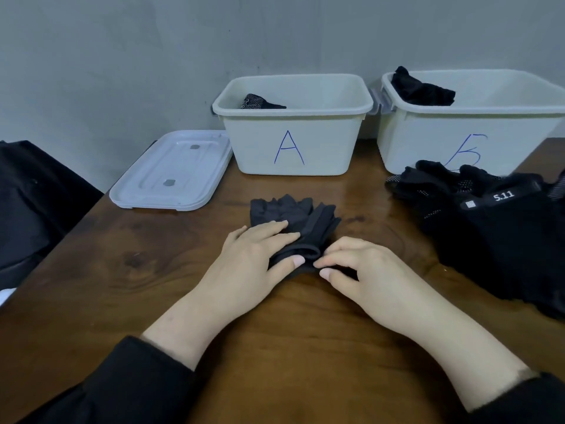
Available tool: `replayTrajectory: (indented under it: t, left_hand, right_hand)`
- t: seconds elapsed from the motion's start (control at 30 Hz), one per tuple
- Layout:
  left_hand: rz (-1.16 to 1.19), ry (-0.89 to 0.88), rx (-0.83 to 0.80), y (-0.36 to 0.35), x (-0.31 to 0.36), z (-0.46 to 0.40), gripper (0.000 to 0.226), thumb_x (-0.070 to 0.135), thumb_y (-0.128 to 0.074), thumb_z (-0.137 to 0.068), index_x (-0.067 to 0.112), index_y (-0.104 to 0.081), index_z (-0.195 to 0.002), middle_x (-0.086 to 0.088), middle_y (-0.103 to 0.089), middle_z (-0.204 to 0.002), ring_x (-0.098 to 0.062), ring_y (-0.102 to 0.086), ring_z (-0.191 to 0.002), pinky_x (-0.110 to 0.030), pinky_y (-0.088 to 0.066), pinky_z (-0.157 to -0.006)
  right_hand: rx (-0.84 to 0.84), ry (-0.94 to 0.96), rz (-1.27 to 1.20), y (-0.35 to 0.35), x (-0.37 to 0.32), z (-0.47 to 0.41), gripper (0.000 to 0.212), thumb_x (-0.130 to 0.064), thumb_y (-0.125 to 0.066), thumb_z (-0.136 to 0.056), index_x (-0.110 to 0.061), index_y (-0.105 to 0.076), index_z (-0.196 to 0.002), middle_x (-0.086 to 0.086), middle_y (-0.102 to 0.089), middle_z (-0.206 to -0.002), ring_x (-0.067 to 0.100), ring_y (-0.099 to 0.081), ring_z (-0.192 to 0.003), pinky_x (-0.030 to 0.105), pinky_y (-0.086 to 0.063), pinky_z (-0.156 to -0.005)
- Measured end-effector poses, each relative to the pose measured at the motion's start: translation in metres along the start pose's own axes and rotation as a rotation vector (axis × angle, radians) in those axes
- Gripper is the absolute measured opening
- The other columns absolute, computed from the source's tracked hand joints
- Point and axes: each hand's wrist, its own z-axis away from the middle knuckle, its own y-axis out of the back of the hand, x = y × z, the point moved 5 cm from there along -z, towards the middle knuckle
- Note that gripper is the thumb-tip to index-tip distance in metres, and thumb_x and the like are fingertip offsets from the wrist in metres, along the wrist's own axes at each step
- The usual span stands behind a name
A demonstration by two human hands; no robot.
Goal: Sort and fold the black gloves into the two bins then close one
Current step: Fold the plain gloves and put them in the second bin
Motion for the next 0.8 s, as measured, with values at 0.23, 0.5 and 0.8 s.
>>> replayTrajectory:
  t: [0.23,0.5,0.8]
  left_hand:
    - [-0.095,-0.011,-0.048,-0.001,0.008,-0.001,0.062,0.067,-0.032,-0.096,0.041,-0.038,-0.152,0.016,-0.028,-0.163,-0.001,-0.019,-0.149,-0.03,-0.007,-0.121]
    - [-0.056,-0.061,-0.228,-0.008,0.011,0.0,0.079,0.068,-0.026,-0.096,0.031,-0.002,-0.162,0.018,-0.002,-0.166,0.011,0.009,-0.148,-0.029,0.004,-0.126]
    - [0.048,-0.06,-0.139,0.012,-0.016,-0.002,0.054,0.066,-0.061,-0.084,0.046,-0.059,-0.134,0.028,-0.041,-0.139,0.001,-0.031,-0.134,-0.03,-0.017,-0.119]
  right_hand:
    - [0.015,-0.036,-0.048,0.006,0.002,-0.001,0.015,-0.047,-0.062,-0.095,-0.041,-0.071,-0.104,-0.025,-0.06,-0.109,-0.005,-0.054,-0.107,0.015,-0.042,-0.096]
    - [-0.002,0.069,0.0,0.006,-0.004,-0.003,0.05,-0.045,-0.069,-0.09,-0.047,-0.052,-0.138,-0.035,-0.035,-0.143,-0.013,-0.023,-0.139,0.014,-0.022,-0.114]
    - [-0.063,0.115,0.154,-0.005,0.001,-0.013,0.056,-0.057,-0.059,-0.092,-0.045,-0.044,-0.145,-0.032,-0.04,-0.14,-0.008,-0.026,-0.134,0.024,-0.017,-0.116]
